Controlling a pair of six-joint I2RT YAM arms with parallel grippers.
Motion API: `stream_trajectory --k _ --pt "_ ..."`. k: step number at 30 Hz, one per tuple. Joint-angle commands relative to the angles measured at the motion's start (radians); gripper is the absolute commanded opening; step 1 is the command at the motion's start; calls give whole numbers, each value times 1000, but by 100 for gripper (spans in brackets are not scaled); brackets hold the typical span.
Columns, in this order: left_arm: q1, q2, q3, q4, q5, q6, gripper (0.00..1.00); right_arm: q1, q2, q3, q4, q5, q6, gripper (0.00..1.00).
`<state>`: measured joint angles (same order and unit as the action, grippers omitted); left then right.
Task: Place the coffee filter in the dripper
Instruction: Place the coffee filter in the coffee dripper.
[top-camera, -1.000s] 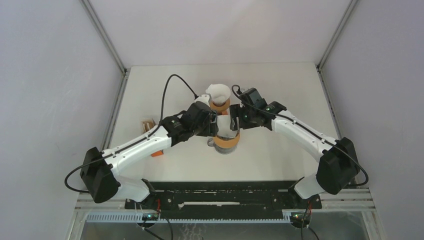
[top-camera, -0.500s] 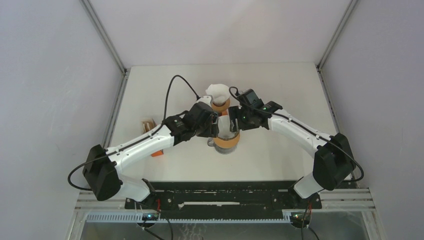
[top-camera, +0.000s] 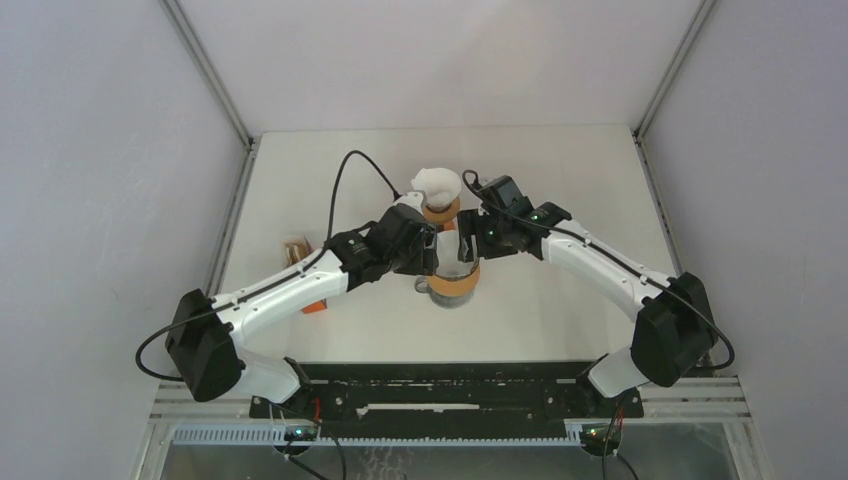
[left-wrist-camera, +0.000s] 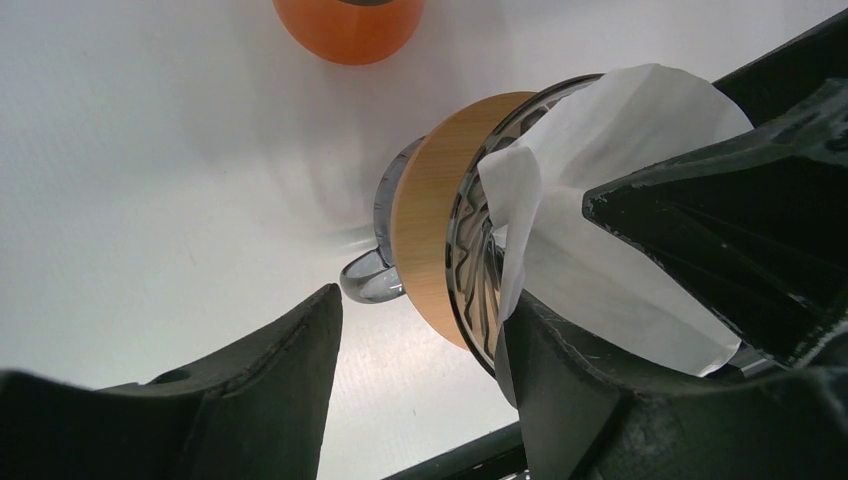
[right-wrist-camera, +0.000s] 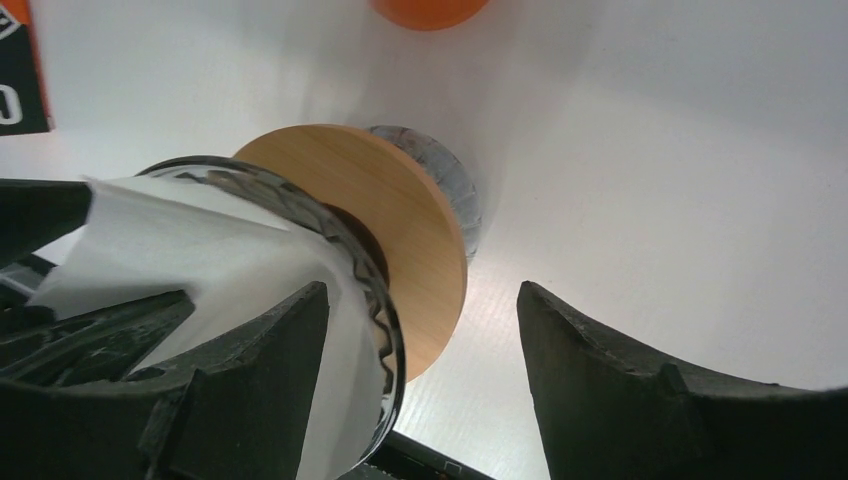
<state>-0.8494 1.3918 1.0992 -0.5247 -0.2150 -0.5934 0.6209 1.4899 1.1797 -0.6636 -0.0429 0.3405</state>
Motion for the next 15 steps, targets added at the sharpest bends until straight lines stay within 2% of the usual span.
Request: stream_trajectory --k 1,15 --pt "7 -1 2 12 20 18 65 -9 -51 17 50 -44 -11 78" --pt "7 4 7 12 19 19 65 -68 -60 -55 116 -118 9 78"
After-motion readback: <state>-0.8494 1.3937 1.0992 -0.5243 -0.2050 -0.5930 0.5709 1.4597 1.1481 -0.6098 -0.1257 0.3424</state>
